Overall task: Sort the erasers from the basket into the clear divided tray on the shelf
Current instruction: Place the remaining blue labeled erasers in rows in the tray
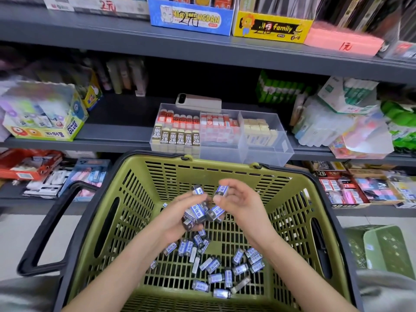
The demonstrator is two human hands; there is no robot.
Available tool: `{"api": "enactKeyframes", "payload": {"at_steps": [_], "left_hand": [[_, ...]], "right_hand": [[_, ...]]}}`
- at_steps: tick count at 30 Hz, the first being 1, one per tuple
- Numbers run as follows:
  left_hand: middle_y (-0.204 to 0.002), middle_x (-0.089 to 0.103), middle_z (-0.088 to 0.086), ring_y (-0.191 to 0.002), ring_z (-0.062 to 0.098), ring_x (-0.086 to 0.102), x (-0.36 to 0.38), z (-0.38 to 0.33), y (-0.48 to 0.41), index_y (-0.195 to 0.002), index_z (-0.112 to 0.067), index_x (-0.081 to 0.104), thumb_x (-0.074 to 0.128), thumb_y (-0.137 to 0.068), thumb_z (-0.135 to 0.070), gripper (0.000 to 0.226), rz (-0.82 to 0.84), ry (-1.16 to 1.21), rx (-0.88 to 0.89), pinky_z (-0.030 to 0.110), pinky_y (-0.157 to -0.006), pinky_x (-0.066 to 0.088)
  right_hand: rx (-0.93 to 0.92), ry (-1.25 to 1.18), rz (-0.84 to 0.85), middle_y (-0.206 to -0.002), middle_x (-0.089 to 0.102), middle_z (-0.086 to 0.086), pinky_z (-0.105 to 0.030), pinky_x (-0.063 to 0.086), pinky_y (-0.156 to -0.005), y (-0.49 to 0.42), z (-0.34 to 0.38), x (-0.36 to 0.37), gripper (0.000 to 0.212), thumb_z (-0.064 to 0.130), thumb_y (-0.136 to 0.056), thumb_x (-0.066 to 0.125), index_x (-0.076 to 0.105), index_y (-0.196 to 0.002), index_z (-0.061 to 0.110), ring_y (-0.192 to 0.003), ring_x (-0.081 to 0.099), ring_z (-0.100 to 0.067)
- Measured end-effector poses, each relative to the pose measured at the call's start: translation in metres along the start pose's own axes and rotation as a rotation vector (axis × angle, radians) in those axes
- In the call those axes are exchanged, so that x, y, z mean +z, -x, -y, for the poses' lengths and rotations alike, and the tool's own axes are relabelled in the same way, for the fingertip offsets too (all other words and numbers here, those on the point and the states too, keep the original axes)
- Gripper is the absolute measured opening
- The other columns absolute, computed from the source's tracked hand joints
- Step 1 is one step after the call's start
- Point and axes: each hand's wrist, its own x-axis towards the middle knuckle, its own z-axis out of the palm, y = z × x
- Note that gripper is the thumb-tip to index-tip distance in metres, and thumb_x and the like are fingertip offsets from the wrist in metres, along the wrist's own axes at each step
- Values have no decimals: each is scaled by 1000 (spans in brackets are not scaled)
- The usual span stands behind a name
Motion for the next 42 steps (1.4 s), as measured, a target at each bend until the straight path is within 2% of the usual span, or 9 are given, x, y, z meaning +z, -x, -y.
{"api": "enactKeyframes", "payload": {"at_steps": [8,15,19,24,28,30,33,38,42], "left_hand": [[-72,68,7,-57,22,64,3,-13,13,-83,-10,65,80,-62,-18,27,105,-57,-94,21,-43,44],[-72,68,9,-55,23,63,12,-32,18,-83,-6,62,80,-55,-22,36,56,-43,-9,22,-40,42],[-71,66,11,-55,24,64,9,-47,17,-87,0,59,81,-56,-18,42,58,3,25,22,-37,42],[-69,65,10,-56,21,62,-5,-69,14,-87,1,59,81,-52,-23,48,-4,-46,67,22,-38,42],[-70,65,12,-56,21,62,-17,-79,10,-86,1,61,80,-57,-22,41,-69,-51,119,23,-39,43],[-71,64,15,-56,23,61,-25,-79,7,-79,-1,65,81,-57,-21,33,-81,-21,150,23,-40,42],[-70,62,16,-53,24,59,-32,-76,1,-66,-4,69,79,-56,-16,18,-98,98,199,22,-38,40],[-64,60,19,-50,26,57,-35,-77,-7,-62,-5,68,90,-40,-29,39,-71,82,264,22,-39,40],[-63,60,20,-50,26,56,-35,-79,-7,-65,-4,67,89,-42,-27,38,-56,71,283,23,-38,40]], "right_hand": [[-223,240,-131,-74,55,-5,-15,47,-64,-8,16,12,33,8,-81,70,56,-97,34,-65,53,-9],[-215,57,-87,-79,64,7,-17,51,-76,-17,36,16,29,5,-89,59,60,-108,27,-76,63,-6],[-181,-10,-72,-89,67,-4,-22,50,-68,-45,65,-7,43,-8,-88,50,52,-110,28,-71,61,-16],[65,338,68,-73,64,-16,-20,52,-53,-112,96,-27,23,-17,-81,55,56,-99,-4,-56,59,-16],[145,748,192,-63,61,-9,-15,48,-48,-150,103,-20,7,-7,-83,60,67,-83,-5,-49,55,-8],[194,853,237,-69,63,-13,-20,52,-54,-160,98,-11,15,-4,-83,62,66,-94,-12,-56,55,-14],[258,990,290,-85,65,-19,-35,54,-83,-170,88,2,28,3,-82,63,65,-104,-13,-71,56,-21],[283,1062,381,-109,70,-5,-31,49,-86,-177,76,1,27,15,-81,69,71,-105,4,-91,63,-19],[252,1011,399,-102,72,-3,-34,50,-88,-179,71,-5,20,17,-76,73,75,-95,12,-99,65,-20]]}}
